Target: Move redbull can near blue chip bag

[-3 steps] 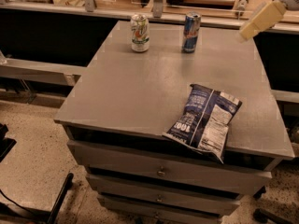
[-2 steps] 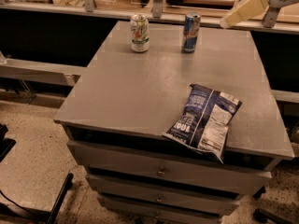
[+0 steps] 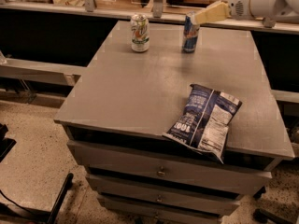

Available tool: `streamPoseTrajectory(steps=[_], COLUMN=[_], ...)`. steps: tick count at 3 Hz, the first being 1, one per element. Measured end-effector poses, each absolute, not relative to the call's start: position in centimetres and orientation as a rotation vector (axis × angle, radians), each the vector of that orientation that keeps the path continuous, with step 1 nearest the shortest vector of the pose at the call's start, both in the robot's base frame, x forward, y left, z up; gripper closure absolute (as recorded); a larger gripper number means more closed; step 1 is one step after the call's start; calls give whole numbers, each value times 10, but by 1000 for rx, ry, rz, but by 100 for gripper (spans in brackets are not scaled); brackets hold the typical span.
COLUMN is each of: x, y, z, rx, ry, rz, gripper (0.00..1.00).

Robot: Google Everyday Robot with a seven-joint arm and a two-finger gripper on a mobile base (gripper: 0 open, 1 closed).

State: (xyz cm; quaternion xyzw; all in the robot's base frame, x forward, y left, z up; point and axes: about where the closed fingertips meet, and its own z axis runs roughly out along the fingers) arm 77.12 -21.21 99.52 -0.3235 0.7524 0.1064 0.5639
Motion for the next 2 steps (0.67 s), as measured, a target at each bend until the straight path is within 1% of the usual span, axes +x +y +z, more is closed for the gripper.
streamPoseTrajectory(steps=[2], x=[822], y=[-198], z=[942], rx=[-539], ry=[1770], rz=[296], gripper=[0])
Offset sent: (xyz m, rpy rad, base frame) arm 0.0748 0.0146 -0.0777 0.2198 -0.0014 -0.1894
